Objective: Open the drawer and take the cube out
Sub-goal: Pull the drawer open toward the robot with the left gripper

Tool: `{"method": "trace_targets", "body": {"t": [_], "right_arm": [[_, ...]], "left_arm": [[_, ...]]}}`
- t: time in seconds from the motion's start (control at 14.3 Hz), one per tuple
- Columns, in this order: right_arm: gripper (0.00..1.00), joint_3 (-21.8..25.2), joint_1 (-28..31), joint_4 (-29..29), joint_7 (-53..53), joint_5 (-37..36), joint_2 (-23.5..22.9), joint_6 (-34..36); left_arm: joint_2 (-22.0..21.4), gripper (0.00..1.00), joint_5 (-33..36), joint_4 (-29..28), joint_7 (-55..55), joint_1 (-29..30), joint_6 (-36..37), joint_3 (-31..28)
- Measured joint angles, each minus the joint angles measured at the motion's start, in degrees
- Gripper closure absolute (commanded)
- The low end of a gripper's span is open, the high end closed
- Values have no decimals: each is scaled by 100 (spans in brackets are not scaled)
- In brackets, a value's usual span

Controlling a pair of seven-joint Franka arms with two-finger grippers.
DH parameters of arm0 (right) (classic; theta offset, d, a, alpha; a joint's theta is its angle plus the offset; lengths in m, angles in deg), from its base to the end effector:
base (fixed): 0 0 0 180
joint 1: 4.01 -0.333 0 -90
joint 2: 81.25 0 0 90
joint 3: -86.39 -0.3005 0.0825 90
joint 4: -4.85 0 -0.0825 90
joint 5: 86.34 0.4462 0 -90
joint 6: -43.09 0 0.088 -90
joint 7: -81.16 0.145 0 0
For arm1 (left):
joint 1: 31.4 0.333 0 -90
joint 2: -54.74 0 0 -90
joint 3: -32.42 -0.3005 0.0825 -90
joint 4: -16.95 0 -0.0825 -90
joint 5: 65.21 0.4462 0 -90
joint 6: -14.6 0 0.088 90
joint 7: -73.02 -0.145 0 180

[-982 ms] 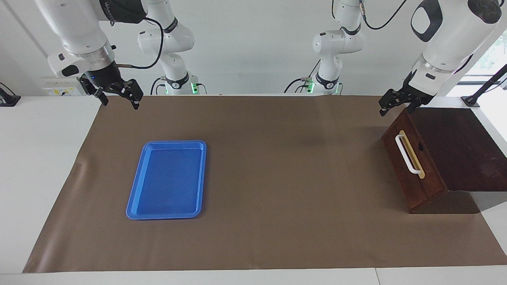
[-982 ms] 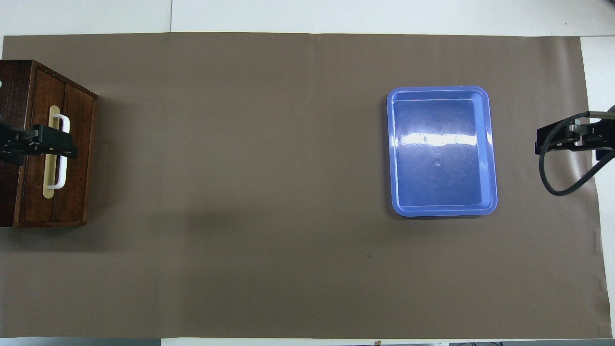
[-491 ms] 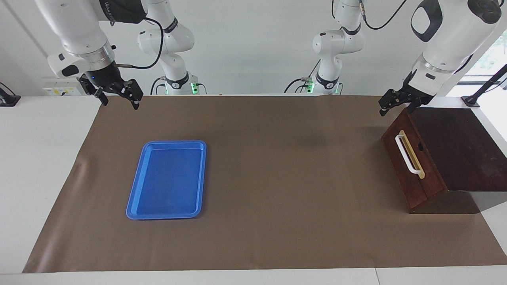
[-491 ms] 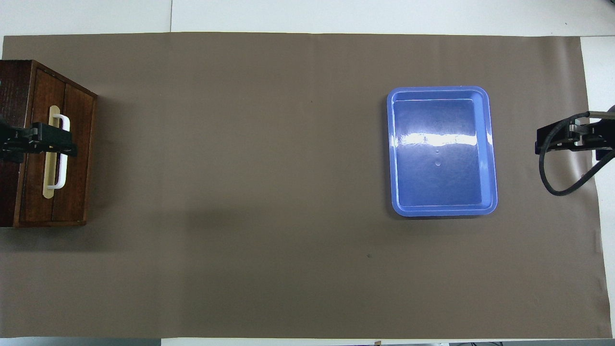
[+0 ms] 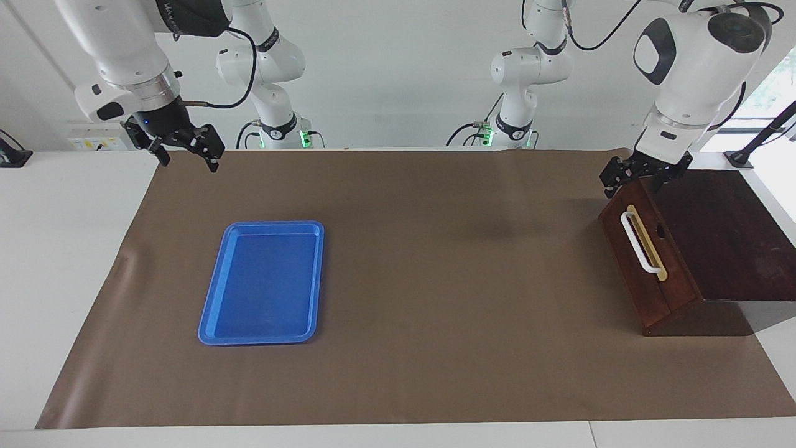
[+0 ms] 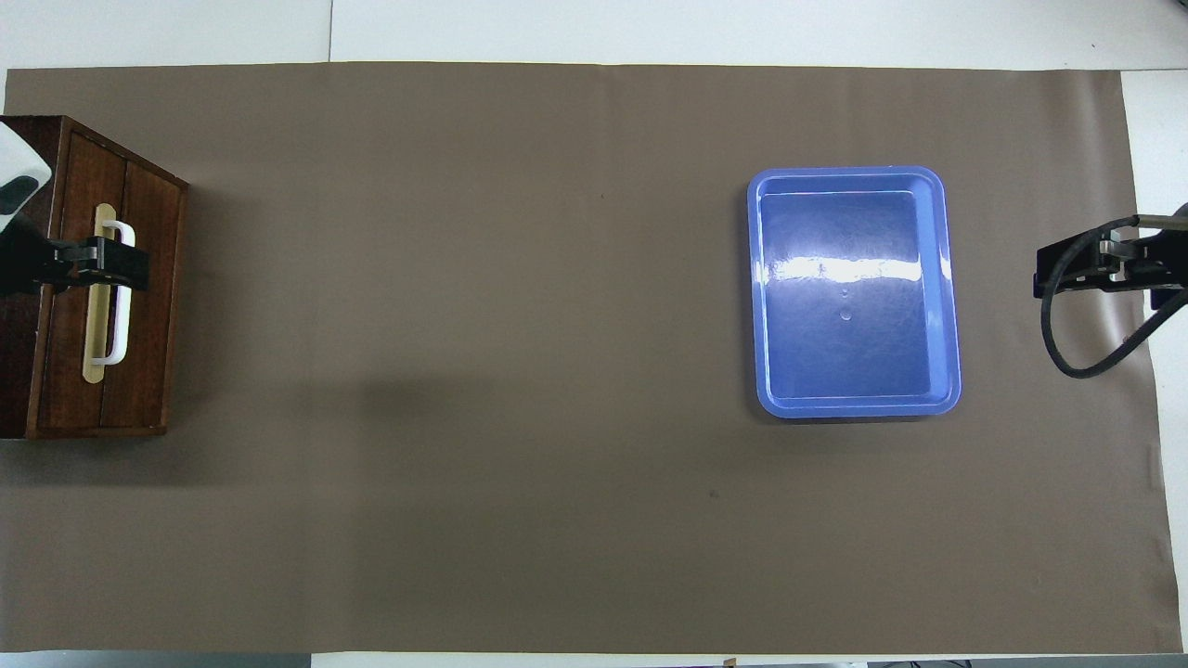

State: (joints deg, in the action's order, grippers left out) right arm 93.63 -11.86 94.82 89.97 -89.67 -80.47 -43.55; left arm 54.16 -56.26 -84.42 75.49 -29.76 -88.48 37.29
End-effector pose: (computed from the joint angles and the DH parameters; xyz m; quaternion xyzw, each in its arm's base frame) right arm 0.6049 -0.0027 0.5748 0.9967 -0.0725 -0.0199 0.0299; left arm 0.6273 -0.0166 0.4919 -0.9966 0.0228 -0.0237 0.0757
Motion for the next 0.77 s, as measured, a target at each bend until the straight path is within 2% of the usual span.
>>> {"method": "trace_targets", "body": {"t": [0.35, 0.77], "right_arm": [[0, 0, 0, 0, 0, 0, 0, 0], [0, 0, 0, 0, 0, 0, 0, 0]], "left_arm": [[200, 0, 1066, -582, 244, -192, -730, 22], [760, 0, 1479, -959, 575, -128, -1664, -44]]}}
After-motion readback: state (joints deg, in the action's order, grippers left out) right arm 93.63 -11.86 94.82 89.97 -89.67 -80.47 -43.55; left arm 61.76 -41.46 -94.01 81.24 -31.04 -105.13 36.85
